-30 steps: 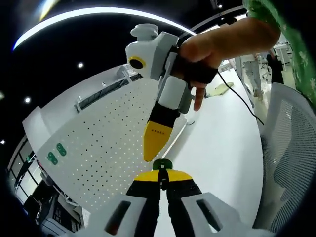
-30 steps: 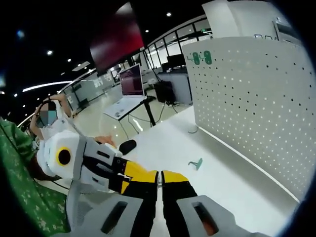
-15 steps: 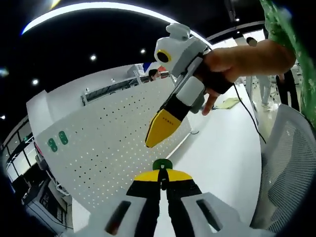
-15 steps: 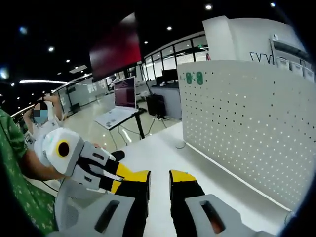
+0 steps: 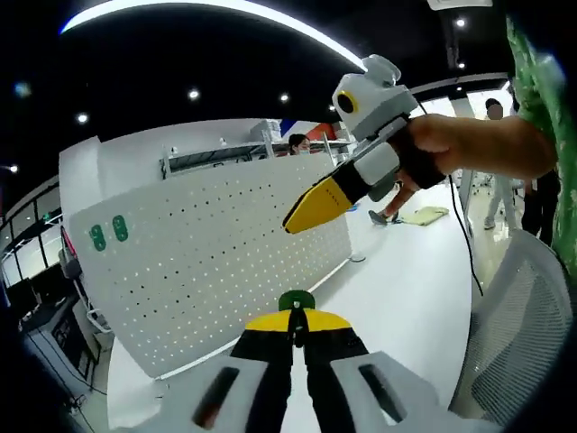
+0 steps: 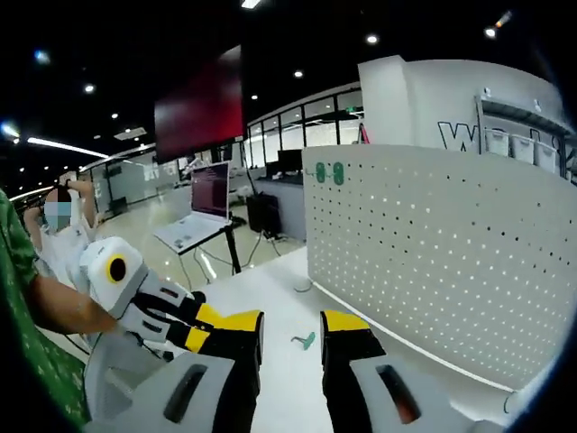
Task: Insert the hook assembly into the mounting plate slot until the hook locks in place.
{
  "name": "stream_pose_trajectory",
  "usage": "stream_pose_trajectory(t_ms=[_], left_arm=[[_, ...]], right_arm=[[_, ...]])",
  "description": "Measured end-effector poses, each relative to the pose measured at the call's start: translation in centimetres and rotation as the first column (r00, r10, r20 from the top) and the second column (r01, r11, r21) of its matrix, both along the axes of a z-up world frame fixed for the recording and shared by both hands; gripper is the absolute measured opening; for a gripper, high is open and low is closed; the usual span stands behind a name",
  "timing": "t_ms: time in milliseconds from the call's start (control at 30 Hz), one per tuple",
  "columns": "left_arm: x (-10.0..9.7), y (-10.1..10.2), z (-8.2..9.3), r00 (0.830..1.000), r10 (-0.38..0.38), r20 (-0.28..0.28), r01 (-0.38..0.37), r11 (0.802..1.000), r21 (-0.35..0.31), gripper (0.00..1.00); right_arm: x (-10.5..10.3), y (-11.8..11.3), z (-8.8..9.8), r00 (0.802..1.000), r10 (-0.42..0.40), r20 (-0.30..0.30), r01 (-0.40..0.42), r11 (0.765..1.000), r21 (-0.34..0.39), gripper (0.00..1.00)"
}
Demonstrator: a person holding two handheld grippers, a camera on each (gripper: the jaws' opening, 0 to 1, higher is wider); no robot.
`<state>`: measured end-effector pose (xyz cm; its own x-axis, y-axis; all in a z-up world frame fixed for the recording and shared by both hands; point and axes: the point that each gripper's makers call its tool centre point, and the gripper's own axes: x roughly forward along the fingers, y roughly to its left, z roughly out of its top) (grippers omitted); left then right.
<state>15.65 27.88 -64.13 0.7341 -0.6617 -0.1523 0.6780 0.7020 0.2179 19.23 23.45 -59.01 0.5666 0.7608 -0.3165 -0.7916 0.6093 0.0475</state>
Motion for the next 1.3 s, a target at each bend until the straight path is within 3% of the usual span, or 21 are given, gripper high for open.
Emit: stream_pose_trajectory(t_ms=[433, 833, 1067, 1300], left_arm=[[0.0, 0.2, 0.5, 0.999, 0.025, -0.021, -0.026, 0.999, -0.043, 0.03], [0.3, 0.9, 1.1, 0.998, 0.055, -0.038, -0.057, 0.995, -0.081, 0.03], [0.8, 1.5, 2.1, 0.996, 0.08, -0.032, -0.083, 0.991, -0.104, 0.03], [1.5, 2.0, 3.1, 0.994, 0.108, -0.03, -0.111, 0.985, -0.133, 0.03]], right_arm=[[-0.1, -2.7, 2.1, 0.994, -0.079, 0.077, 0.076, 0.996, 0.049, 0.35], [-0.9, -4.9, 2.9, 0.98, -0.146, 0.135, 0.138, 0.988, 0.061, 0.42], [-1.7, -5.5, 3.8, 0.973, -0.173, 0.156, 0.157, 0.982, 0.107, 0.46], [-2.7, -6.1, 4.6, 0.963, -0.184, 0.199, 0.166, 0.981, 0.105, 0.5]])
